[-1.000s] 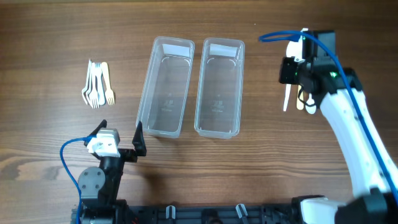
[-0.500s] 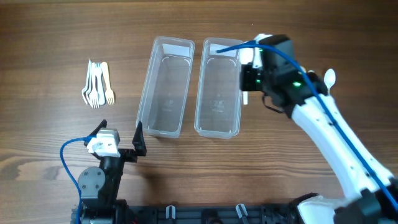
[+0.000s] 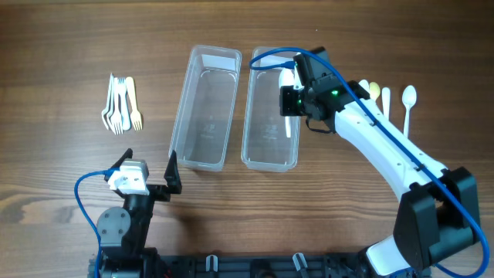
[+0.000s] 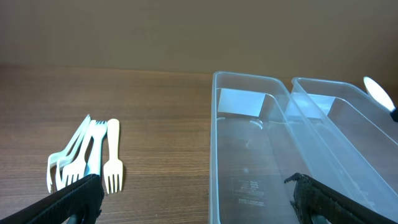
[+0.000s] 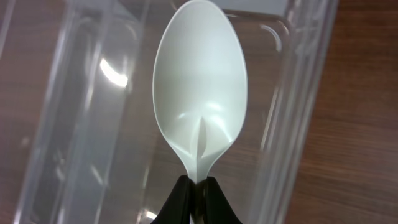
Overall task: Pack container
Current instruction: 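Lift the white spoon and place it in the right clear container, then return the right gripper to the spoons and grasp another white spoon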
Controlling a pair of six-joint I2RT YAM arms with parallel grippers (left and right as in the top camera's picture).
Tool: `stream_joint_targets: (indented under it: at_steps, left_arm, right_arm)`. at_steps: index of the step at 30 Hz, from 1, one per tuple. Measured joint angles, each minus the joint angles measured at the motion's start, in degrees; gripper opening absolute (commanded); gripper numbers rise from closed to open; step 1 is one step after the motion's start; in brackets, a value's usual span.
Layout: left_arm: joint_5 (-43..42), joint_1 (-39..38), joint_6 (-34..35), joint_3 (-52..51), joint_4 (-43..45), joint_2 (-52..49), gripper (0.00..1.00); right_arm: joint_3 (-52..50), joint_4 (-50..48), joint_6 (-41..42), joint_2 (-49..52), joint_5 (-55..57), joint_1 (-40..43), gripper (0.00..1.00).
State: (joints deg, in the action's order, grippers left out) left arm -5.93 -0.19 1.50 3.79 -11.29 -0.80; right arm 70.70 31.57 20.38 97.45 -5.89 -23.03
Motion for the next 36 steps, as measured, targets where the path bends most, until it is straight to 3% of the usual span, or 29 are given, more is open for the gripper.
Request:
stream_joint_targets:
  at_steps: [3, 5, 11, 14, 17, 24, 29, 36]
  left_arm:
    - [0.02, 0.00, 0.00, 0.00, 0.00, 0.00, 1.00]
    - [0.02, 0.00, 0.00, 0.00, 0.00, 0.00, 1.00]
    - [0.02, 0.00, 0.00, 0.00, 0.00, 0.00, 1.00]
    - [0.02, 0.00, 0.00, 0.00, 0.00, 0.00, 1.00]
    - [0.00, 0.00, 0.00, 0.00, 0.00, 0.00, 1.00]
    - [0.02, 0.00, 0.00, 0.00, 0.00, 0.00, 1.00]
    - [0.00, 0.00, 0.00, 0.00, 0.00, 0.00, 1.00]
    - [0.00, 0.00, 0.00, 0.00, 0.00, 0.00, 1.00]
  right_arm:
    - [0.00, -0.42, 0.24, 0.00, -1.64, -0.04, 0.45]
    - [0.00, -0.44, 0.26, 0.00, -2.19, -0.09, 0.53]
    - [-0.02, -0.63, -2.54, -0.50, -2.64, -0.09, 0.56]
    - [-0.02, 0.66, -3.54, -3.48, -1.11, 0.37, 0.66]
    - [-0.07, 3.67, -4.50, -9.99, 1.95, 2.82, 1.00]
    - [-0.04, 12.15, -8.15, -22.84, 8.11, 16.31, 0.99]
    - [-0.04, 15.67, -10.47, -21.05, 8.07, 24.00, 0.49]
    - [-0.04, 15.78, -13.44, -11.93, 8.11, 26.99, 0.48]
